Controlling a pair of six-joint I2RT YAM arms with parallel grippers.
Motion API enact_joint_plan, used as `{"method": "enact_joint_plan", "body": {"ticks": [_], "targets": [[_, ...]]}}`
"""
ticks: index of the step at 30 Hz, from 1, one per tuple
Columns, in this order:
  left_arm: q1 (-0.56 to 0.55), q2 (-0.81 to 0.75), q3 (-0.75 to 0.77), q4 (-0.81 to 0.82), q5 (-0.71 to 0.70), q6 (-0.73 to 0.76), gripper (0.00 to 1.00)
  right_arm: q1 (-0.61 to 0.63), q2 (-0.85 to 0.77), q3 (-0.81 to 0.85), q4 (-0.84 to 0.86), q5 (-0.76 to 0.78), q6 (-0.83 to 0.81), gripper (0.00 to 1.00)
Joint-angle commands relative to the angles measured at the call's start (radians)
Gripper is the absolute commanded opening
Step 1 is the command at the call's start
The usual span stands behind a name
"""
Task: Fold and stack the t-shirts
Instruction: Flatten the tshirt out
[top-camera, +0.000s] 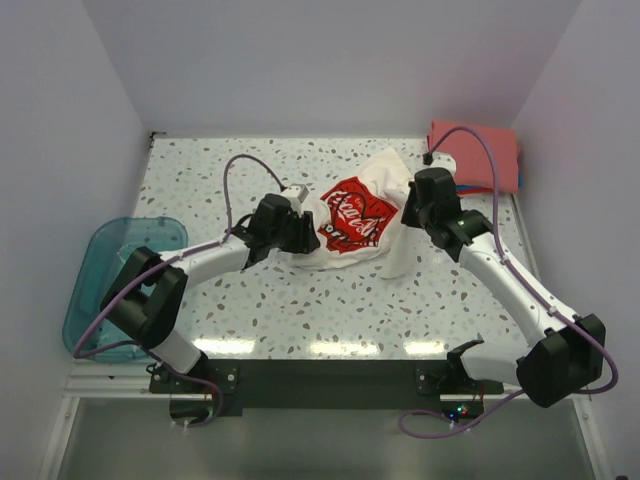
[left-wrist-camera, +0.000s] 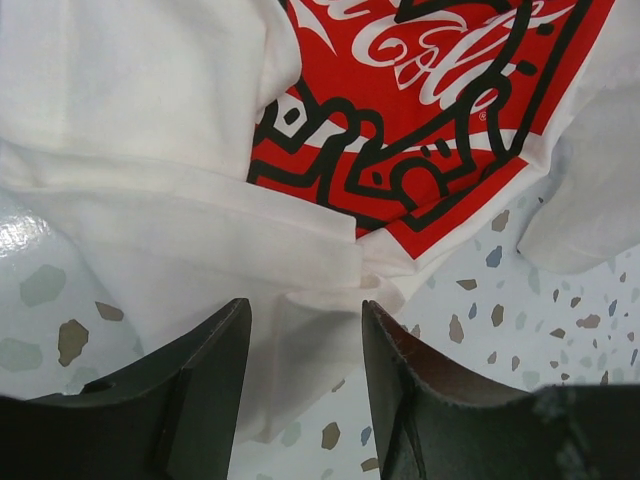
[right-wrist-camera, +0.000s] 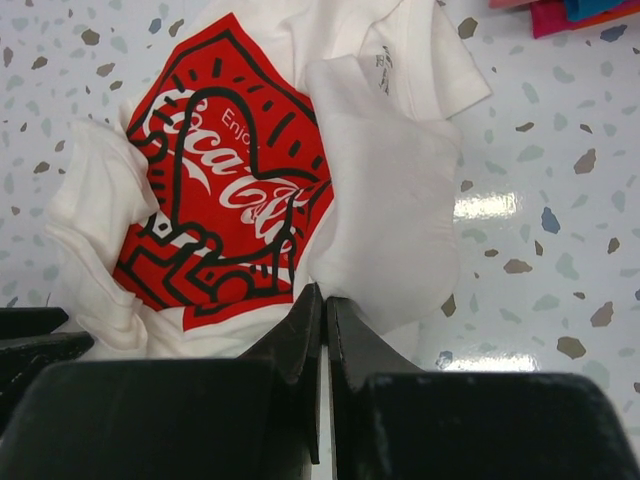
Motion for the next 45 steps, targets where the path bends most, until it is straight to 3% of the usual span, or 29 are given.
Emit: {"method": "enact_joint_plan", "body": {"ticks": [1, 6, 10, 12, 16, 18, 23, 25, 28, 32, 40, 45], "targets": [[-0.012, 0.006, -0.022, 0.074, 0.03, 0.027, 0.52, 0.002, -0.019, -0.012, 0.025, -0.006, -0.015, 0.0], [-0.02, 0.013, -0.022, 0.071, 0.035, 0.026, 0.49, 0.002, -0.02, -0.018, 0.029, -0.01, -0.015, 0.0], [-0.026, 0.024, -0.017, 0.075, 0.039, 0.02, 0.41, 0.0, -0.031, -0.021, 0.031, -0.01, -0.015, 0.0], [-0.026, 0.032, -0.011, 0.077, 0.045, 0.013, 0.34, 0.002, -0.034, -0.021, 0.028, -0.01, -0.017, 0.0], [-0.026, 0.015, 0.006, 0.056, 0.024, 0.0, 0.06, 0.0, -0.047, -0.018, 0.02, 0.0, -0.023, 0.0], [-0.025, -0.029, 0.018, 0.022, -0.023, -0.011, 0.01, 0.0, -0.051, -0.011, 0.014, 0.013, -0.029, 0.0], [0.021, -0.219, 0.065, -0.163, -0.293, -0.109, 0.0, -0.032, -0.053, 0.032, -0.02, 0.034, -0.045, 0.0], [0.098, -0.281, 0.072, -0.243, -0.365, -0.176, 0.0, -0.053, -0.06, 0.042, -0.031, 0.022, -0.045, 0.0], [0.243, -0.396, 0.046, -0.377, -0.396, -0.279, 0.0, -0.093, -0.079, 0.06, -0.046, -0.001, -0.045, 0.0], [0.308, -0.555, -0.032, -0.477, -0.461, -0.336, 0.0, -0.124, -0.089, 0.094, -0.068, -0.007, -0.045, 0.0], [0.319, -0.747, -0.177, -0.555, -0.407, -0.415, 0.0, -0.133, -0.109, 0.095, -0.112, -0.023, -0.049, 0.0], [0.319, -0.76, -0.264, -0.523, -0.321, -0.431, 0.0, -0.133, -0.108, 0.06, -0.127, -0.058, -0.048, 0.0]]}}
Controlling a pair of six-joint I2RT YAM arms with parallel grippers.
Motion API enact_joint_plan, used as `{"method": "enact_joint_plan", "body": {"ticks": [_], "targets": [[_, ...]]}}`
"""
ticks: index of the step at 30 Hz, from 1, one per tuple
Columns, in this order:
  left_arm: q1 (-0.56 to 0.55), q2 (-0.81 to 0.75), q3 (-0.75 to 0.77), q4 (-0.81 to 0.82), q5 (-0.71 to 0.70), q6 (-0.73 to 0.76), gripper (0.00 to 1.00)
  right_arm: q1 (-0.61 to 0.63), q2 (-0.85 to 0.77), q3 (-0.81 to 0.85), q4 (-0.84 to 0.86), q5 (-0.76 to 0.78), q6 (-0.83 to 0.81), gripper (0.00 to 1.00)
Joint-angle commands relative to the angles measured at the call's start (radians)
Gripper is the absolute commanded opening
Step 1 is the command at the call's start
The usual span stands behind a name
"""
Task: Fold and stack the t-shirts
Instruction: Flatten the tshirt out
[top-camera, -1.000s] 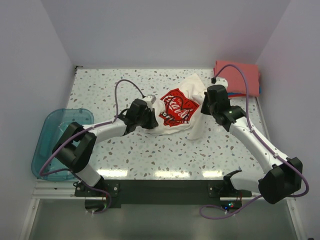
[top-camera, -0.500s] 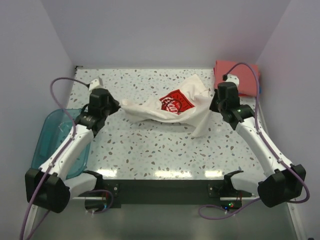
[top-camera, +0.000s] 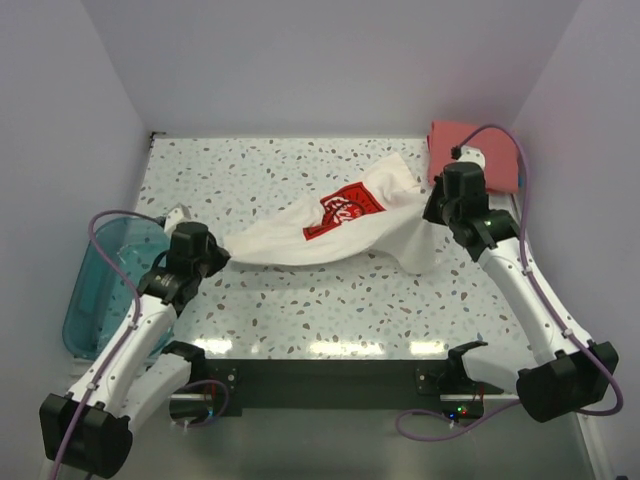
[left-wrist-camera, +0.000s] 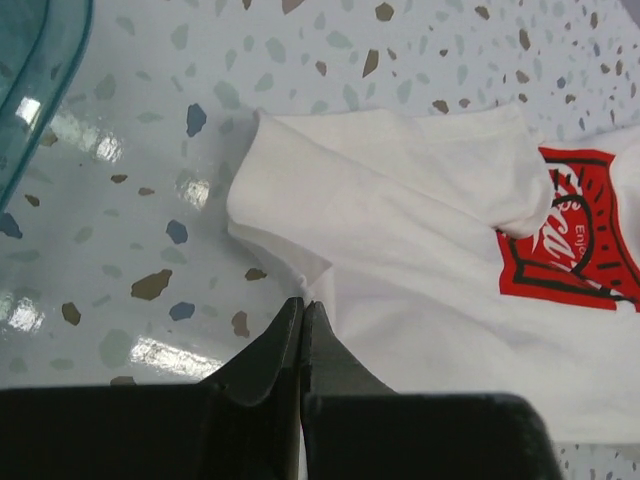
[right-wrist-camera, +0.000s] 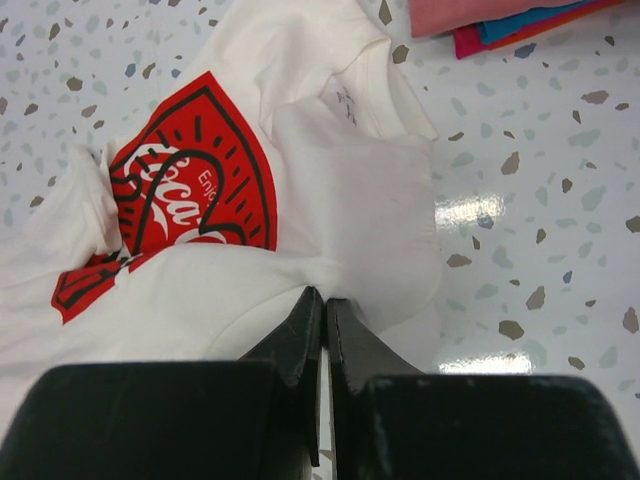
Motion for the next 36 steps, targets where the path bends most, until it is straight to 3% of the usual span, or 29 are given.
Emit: {"method": "enact_joint_plan", "body": {"ticks": [1, 5, 7, 11, 13, 14, 17, 23, 28, 36], "targets": [[0.005, -0.013, -0.086, 0.028, 0.103, -0.047, 0.0, -0.005, -0.024, -0.02, -0.016, -0.027, -0.017, 0.0], [0.005, -0.079, -0.207, 0.042, 0.157, -0.111, 0.0, -0.007, -0.019, -0.086, -0.021, -0.046, -0.017, 0.01], [0.005, -0.117, -0.259, 0.029, 0.154, -0.131, 0.0, -0.007, -0.014, -0.129, -0.011, -0.04, -0.02, 0.08], [0.005, -0.116, -0.313, 0.032, 0.151, -0.168, 0.0, -0.007, 0.048, -0.169, -0.002, -0.063, -0.037, 0.45], [0.005, -0.081, -0.317, 0.045, 0.125, -0.171, 0.0, -0.007, 0.068, -0.18, -0.008, -0.046, -0.037, 0.54], [0.005, -0.064, -0.31, 0.045, 0.106, -0.166, 0.0, -0.007, 0.059, -0.186, -0.011, -0.035, -0.031, 0.63], [0.02, 0.016, -0.249, 0.024, 0.02, -0.149, 0.0, -0.007, 0.016, -0.215, -0.017, -0.003, -0.009, 0.75], [0.142, 0.174, -0.136, 0.058, 0.028, -0.102, 0.0, -0.007, -0.033, -0.283, -0.037, -0.031, 0.046, 0.75], [0.29, 0.257, -0.096, 0.114, 0.134, -0.065, 0.0, -0.007, -0.065, -0.387, -0.007, -0.052, 0.117, 0.71], [0.336, 0.305, -0.08, 0.154, 0.18, -0.036, 0.0, -0.007, -0.134, -0.566, 0.067, -0.188, 0.216, 0.67]]}}
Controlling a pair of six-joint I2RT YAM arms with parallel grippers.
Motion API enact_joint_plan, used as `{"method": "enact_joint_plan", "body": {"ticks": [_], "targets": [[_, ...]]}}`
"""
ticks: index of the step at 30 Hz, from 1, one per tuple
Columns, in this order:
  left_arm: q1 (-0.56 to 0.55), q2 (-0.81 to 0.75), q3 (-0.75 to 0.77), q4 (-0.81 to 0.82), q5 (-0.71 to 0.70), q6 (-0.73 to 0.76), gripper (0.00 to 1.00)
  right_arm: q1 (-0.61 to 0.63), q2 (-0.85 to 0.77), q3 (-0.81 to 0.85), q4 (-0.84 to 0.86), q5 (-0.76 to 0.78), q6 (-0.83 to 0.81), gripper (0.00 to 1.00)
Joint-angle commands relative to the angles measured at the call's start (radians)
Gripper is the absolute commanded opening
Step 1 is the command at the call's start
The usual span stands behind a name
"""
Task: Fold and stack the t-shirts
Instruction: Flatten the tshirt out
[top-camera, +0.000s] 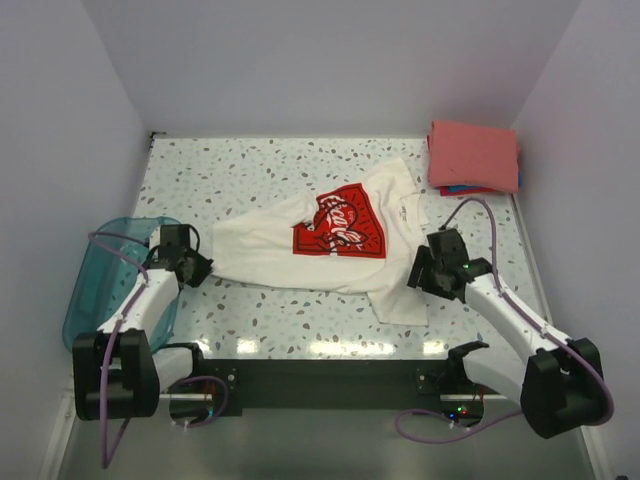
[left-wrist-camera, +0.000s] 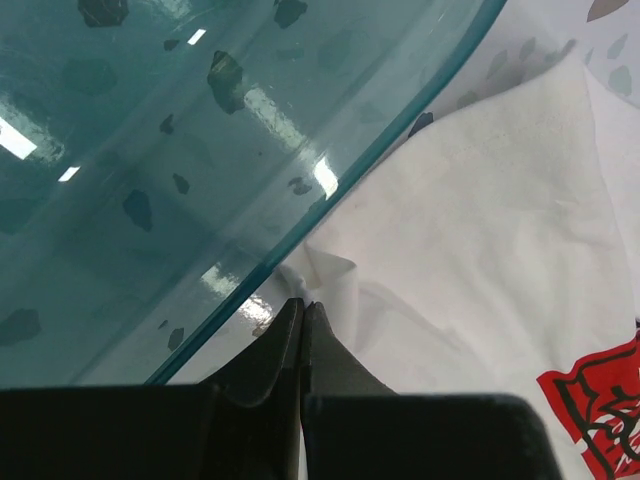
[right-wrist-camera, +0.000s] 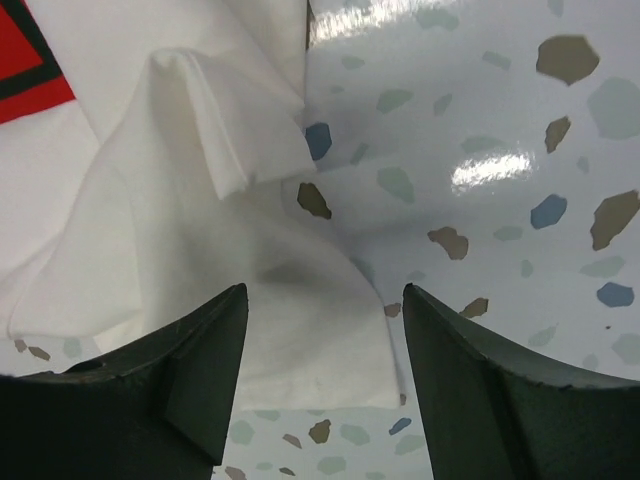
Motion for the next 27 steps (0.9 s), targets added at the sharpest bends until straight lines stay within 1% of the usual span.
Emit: {"method": "enact_joint_plan", "body": {"ticks": [1, 3, 5, 6, 10, 11, 12, 15, 16, 17, 19, 20, 21, 22, 25, 27], "targets": [[0.02, 0.006, 0.033, 0.06, 0.033, 0.039, 0.0, -0.003, -0.081, -0.08, 0.055, -0.089, 0.09, 0.66], [0.02, 0.009, 0.03, 0.07, 0.041, 0.039, 0.0, -0.001, -0.115, -0.125, 0.061, -0.124, 0.105, 0.65], [0.023, 0.009, 0.028, 0.074, 0.048, 0.042, 0.0, -0.001, -0.129, -0.149, 0.06, -0.126, 0.122, 0.64], [0.023, 0.01, 0.03, 0.078, 0.054, 0.042, 0.0, -0.001, -0.132, -0.172, 0.063, -0.126, 0.131, 0.61], [0.022, 0.004, 0.024, 0.095, 0.07, 0.043, 0.0, 0.001, -0.092, -0.186, 0.113, -0.149, 0.142, 0.45], [0.022, 0.004, 0.024, 0.098, 0.074, 0.045, 0.0, -0.001, -0.077, -0.18, 0.121, -0.141, 0.137, 0.45], [0.022, 0.001, 0.025, 0.098, 0.077, 0.054, 0.0, -0.001, -0.065, -0.167, 0.124, -0.132, 0.125, 0.41], [0.022, -0.011, 0.039, 0.092, 0.076, 0.069, 0.0, -0.001, -0.031, -0.143, 0.139, -0.107, 0.107, 0.29], [0.022, -0.016, 0.044, 0.09, 0.076, 0.077, 0.0, -0.001, -0.026, -0.139, 0.144, -0.104, 0.101, 0.21], [0.022, -0.017, 0.047, 0.086, 0.076, 0.081, 0.0, -0.001, -0.022, -0.131, 0.141, -0.097, 0.093, 0.2], [0.023, -0.031, 0.053, 0.08, 0.084, 0.097, 0.0, -0.001, -0.032, -0.084, 0.087, -0.088, 0.058, 0.24], [0.022, -0.036, 0.051, 0.08, 0.087, 0.1, 0.0, -0.001, -0.075, -0.071, 0.069, -0.051, 0.049, 0.28], [0.023, -0.046, 0.051, 0.08, 0.085, 0.104, 0.0, -0.001, -0.098, -0.056, 0.037, -0.029, 0.041, 0.4], [0.023, -0.051, 0.05, 0.08, 0.087, 0.103, 0.0, -0.001, -0.12, -0.056, 0.031, -0.017, 0.042, 0.45], [0.022, -0.059, 0.05, 0.077, 0.091, 0.108, 0.0, -0.001, -0.137, -0.059, 0.047, -0.017, 0.035, 0.55], [0.022, -0.059, 0.05, 0.075, 0.09, 0.114, 0.0, -0.001, -0.085, -0.057, 0.058, -0.02, 0.03, 0.55]]}}
